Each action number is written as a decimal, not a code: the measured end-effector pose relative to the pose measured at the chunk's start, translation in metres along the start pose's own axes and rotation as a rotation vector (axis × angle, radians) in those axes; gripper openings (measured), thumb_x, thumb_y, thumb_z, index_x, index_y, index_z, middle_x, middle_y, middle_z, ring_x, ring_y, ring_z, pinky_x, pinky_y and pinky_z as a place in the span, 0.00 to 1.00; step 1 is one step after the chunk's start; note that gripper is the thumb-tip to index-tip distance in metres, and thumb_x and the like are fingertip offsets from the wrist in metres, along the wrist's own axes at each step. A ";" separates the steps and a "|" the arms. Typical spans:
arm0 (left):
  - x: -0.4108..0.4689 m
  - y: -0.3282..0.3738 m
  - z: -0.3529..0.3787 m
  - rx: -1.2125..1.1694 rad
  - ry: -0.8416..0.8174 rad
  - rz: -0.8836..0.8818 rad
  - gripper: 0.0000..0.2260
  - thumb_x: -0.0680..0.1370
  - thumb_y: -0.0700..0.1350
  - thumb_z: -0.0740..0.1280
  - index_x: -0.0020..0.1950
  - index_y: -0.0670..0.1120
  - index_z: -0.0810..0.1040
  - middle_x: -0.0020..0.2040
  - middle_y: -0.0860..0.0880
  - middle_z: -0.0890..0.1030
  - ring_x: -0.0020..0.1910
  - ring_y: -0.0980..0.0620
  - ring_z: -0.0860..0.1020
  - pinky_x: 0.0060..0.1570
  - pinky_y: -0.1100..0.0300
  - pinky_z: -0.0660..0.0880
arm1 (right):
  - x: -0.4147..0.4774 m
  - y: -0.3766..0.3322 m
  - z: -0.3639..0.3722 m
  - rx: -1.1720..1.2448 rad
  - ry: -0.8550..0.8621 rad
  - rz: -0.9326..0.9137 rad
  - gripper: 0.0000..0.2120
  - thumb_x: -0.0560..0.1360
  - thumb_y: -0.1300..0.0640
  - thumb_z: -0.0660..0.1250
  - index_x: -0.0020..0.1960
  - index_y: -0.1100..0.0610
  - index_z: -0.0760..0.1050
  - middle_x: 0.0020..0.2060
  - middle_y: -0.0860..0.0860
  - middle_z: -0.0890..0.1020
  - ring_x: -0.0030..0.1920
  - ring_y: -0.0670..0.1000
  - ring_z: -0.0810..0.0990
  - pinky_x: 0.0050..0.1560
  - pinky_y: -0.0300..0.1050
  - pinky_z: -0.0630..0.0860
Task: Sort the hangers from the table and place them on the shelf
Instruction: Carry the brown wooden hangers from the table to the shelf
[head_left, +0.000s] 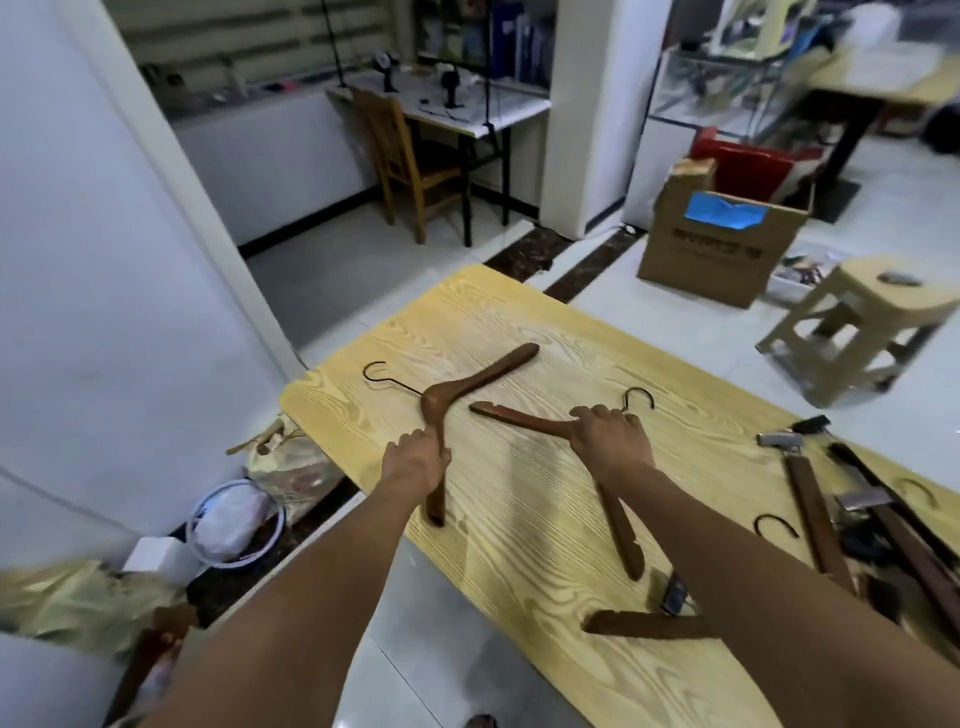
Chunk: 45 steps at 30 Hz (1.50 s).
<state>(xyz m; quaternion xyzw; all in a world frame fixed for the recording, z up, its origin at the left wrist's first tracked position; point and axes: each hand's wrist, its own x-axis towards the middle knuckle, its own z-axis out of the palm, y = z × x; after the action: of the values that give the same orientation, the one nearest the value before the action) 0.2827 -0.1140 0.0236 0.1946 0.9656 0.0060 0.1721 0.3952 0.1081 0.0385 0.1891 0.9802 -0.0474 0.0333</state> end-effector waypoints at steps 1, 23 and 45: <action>0.007 0.001 0.005 0.000 -0.015 -0.002 0.19 0.82 0.53 0.53 0.67 0.42 0.66 0.63 0.42 0.73 0.63 0.43 0.71 0.61 0.50 0.66 | 0.000 0.000 0.005 -0.002 -0.007 0.016 0.18 0.80 0.51 0.55 0.68 0.53 0.67 0.61 0.53 0.76 0.62 0.56 0.73 0.64 0.51 0.65; 0.112 0.008 0.062 -0.140 -0.086 -0.129 0.39 0.76 0.43 0.67 0.76 0.39 0.43 0.67 0.38 0.68 0.66 0.42 0.70 0.62 0.52 0.70 | -0.011 0.025 0.101 -0.011 -0.166 0.340 0.19 0.80 0.50 0.54 0.68 0.55 0.66 0.61 0.52 0.74 0.62 0.55 0.71 0.62 0.49 0.65; 0.125 -0.042 0.032 -0.269 0.065 -0.113 0.13 0.80 0.41 0.59 0.62 0.35 0.66 0.57 0.34 0.76 0.56 0.35 0.76 0.52 0.47 0.73 | 0.006 0.009 0.103 0.072 -0.312 0.623 0.15 0.77 0.63 0.58 0.63 0.60 0.63 0.59 0.55 0.75 0.59 0.57 0.77 0.55 0.48 0.72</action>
<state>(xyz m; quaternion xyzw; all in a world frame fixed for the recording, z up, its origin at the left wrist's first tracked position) 0.1696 -0.1069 -0.0506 0.1147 0.9706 0.1319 0.1655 0.3979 0.1075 -0.0651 0.4709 0.8562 -0.0980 0.1887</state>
